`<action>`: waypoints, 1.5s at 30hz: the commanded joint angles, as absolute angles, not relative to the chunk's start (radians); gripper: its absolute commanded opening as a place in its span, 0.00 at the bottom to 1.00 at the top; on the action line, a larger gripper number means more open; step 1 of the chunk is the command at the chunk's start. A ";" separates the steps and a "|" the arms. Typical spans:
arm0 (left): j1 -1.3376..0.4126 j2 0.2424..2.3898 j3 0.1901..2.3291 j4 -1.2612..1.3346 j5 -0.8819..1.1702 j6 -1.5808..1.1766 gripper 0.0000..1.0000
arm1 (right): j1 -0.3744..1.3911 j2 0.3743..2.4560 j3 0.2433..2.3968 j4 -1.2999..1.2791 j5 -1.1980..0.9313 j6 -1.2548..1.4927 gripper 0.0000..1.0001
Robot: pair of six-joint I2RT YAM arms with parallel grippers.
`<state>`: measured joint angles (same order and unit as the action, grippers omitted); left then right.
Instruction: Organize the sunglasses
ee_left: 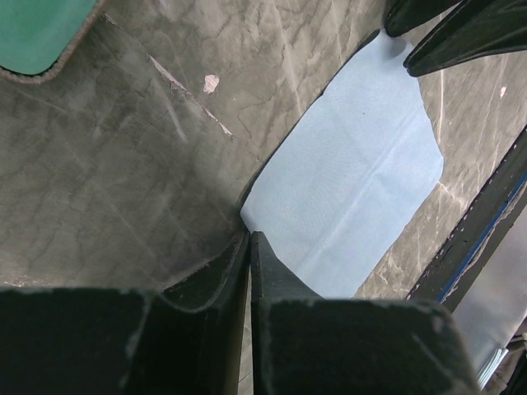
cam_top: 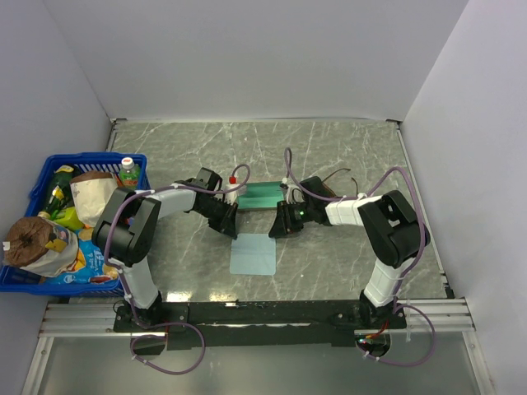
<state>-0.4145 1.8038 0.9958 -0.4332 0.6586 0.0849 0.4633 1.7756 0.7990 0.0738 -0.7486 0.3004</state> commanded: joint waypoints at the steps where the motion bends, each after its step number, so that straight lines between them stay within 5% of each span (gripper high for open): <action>1: -0.416 1.833 0.976 -0.454 0.637 0.098 0.12 | 0.476 1.819 0.801 0.005 -0.675 0.268 0.34; 5: -0.416 1.833 0.977 -0.454 0.637 0.098 0.12 | 0.476 1.824 0.804 0.005 -0.667 0.267 0.21; 13: -0.416 1.830 0.977 -0.454 0.644 0.100 0.11 | 0.479 1.825 0.811 0.005 -0.663 0.261 0.13; 16: -0.416 1.827 0.976 -0.451 0.650 0.100 0.11 | 0.480 1.824 0.815 0.005 -0.664 0.253 0.00; 45: -0.410 1.839 1.114 -0.419 0.690 0.107 0.07 | 0.465 1.810 1.009 -0.160 -0.699 0.091 0.00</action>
